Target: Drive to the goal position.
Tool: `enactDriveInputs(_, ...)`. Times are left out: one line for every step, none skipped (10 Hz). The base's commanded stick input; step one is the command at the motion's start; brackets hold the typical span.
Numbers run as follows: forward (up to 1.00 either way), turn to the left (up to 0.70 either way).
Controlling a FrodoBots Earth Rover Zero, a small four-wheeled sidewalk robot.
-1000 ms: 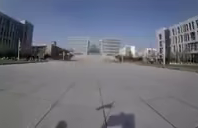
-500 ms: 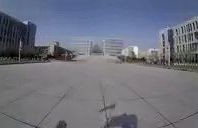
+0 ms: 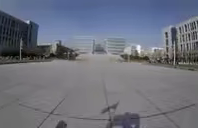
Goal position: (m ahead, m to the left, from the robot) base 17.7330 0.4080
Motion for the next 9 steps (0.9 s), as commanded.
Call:
enactDriveInputs(1.00,-0.40)
enactDriveInputs(1.00,-0.40)
enactDriveInputs(1.00,-0.40)
enactDriveInputs(1.00,-0.37)
enactDriveInputs(1.00,-0.16)
enactDriveInputs(1.00,0.14)
enactDriveInputs(1.00,0.17)
enactDriveInputs(1.00,0.20)
enactDriveInputs(1.00,0.02)
